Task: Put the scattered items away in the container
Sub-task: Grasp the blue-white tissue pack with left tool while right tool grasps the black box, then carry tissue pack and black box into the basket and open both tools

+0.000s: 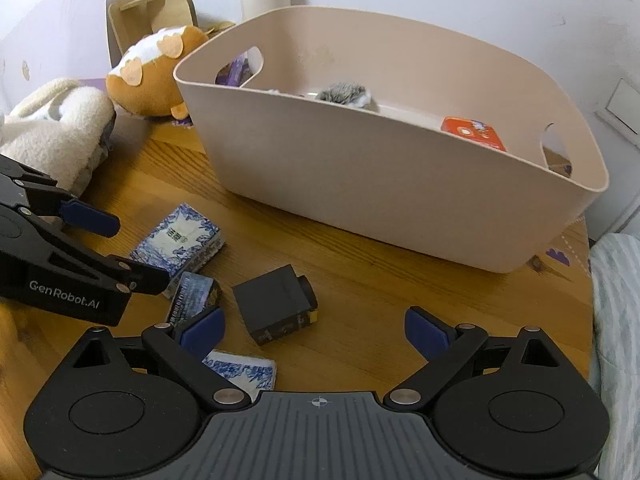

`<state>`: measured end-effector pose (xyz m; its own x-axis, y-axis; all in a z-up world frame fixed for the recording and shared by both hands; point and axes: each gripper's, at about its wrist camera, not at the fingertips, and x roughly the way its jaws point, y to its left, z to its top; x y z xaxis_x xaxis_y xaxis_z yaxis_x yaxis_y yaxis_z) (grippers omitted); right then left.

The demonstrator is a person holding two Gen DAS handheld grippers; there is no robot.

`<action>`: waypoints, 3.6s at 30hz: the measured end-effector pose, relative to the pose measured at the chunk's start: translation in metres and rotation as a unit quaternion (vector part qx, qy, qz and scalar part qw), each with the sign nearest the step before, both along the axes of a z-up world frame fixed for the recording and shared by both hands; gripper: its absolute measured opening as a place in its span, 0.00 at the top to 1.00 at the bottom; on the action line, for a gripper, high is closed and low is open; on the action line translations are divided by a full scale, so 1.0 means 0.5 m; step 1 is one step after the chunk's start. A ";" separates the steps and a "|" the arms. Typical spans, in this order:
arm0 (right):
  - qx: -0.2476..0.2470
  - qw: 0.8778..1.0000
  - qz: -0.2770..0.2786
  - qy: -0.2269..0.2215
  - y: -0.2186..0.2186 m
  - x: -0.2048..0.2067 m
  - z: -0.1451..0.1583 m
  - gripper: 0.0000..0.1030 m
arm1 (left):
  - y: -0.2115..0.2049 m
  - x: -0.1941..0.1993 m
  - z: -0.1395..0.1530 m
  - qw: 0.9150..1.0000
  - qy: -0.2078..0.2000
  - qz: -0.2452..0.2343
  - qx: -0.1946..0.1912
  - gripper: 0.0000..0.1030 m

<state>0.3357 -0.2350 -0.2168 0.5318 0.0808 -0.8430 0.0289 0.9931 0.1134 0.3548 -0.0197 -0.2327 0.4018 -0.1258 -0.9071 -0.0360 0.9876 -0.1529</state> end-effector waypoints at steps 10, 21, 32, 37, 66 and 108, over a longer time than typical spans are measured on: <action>-0.001 1.000 0.016 0.010 0.002 0.034 -0.030 0.05 | -0.006 0.025 -0.029 1.000 0.012 -0.004 0.008 0.32; 0.014 1.000 0.018 0.010 -0.003 0.053 -0.047 0.09 | 0.006 0.046 -0.041 1.000 0.013 -0.001 0.002 0.31; 0.035 0.999 0.021 0.003 0.005 0.042 -0.054 0.59 | -0.017 0.047 -0.034 1.000 -0.004 -0.021 0.007 0.54; 0.044 0.999 0.011 0.001 0.001 0.036 -0.053 0.59 | -0.037 0.042 -0.033 0.999 -0.004 -0.030 0.010 0.55; 0.015 0.996 -0.023 -0.087 -0.031 -0.060 0.133 0.59 | -0.038 -0.034 0.176 0.994 -0.111 -0.013 -0.006 0.55; -0.035 0.992 -0.081 -0.093 -0.175 0.145 0.153 0.59 | -0.063 0.230 0.198 0.995 -0.102 -0.017 0.017 0.55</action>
<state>0.4084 -0.3227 -0.1400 0.6793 -0.0734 -0.7302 0.1738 0.9828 0.0629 0.4698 -0.0510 -0.1336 0.5734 -0.1136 -0.8114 0.0263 0.9924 -0.1204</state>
